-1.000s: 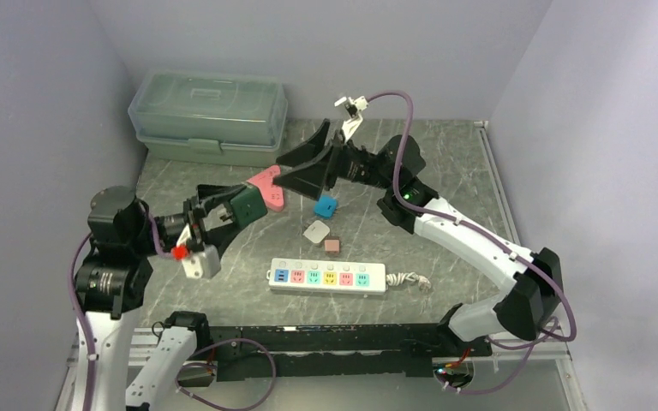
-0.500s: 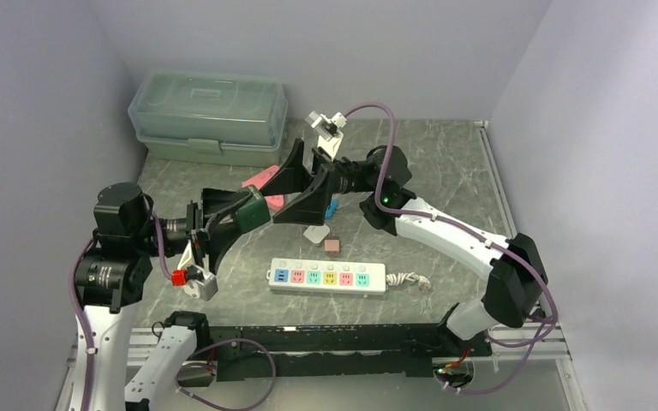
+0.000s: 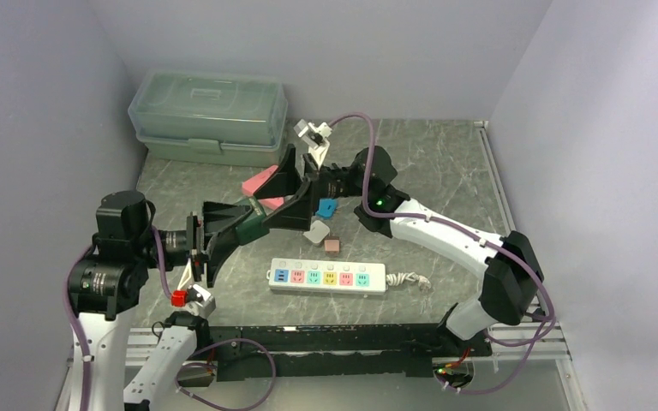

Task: Insert the plug
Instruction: Pick up the plug from the center of the board.

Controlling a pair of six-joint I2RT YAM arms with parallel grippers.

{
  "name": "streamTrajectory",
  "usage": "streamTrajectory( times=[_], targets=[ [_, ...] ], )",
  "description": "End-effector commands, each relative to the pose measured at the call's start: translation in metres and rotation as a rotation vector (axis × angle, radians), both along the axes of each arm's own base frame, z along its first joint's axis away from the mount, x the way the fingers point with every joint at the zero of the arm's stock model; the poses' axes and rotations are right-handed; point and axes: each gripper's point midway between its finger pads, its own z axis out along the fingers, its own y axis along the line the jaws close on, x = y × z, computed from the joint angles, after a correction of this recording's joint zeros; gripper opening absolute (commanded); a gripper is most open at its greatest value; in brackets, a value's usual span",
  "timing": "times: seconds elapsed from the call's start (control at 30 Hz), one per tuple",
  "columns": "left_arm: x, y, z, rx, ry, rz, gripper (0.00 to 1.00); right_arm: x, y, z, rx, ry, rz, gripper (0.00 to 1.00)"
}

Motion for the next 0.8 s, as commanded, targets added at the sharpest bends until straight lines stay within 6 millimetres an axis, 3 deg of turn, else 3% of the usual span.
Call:
streamTrajectory(
  times=[0.0, 0.13, 0.27, 0.6, 0.77],
  targets=[
    [-0.037, -0.011, 0.023, -0.079, -0.139, -0.181, 0.00, 0.013, 0.000, 0.019, 0.043, -0.120, -0.088, 1.00],
    [-0.039, -0.012, 0.025, -0.087, -0.133, -0.186, 0.00, 0.022, -0.001, 0.012, 0.031, -0.190, -0.161, 1.00],
    [-0.041, -0.012, 0.025, -0.090, -0.129, -0.192, 0.00, -0.003, -0.007, 0.025, 0.122, -0.289, -0.066, 1.00],
    [-0.034, -0.012, 0.025, -0.085, -0.156, -0.186, 0.00, -0.047, -0.003, 0.017, 0.162, -0.327, 0.170, 1.00],
    [-0.032, -0.012, 0.023, -0.081, -0.151, -0.185, 0.00, -0.053, -0.005, 0.022, 0.179, -0.324, 0.166, 0.96]
  ],
)
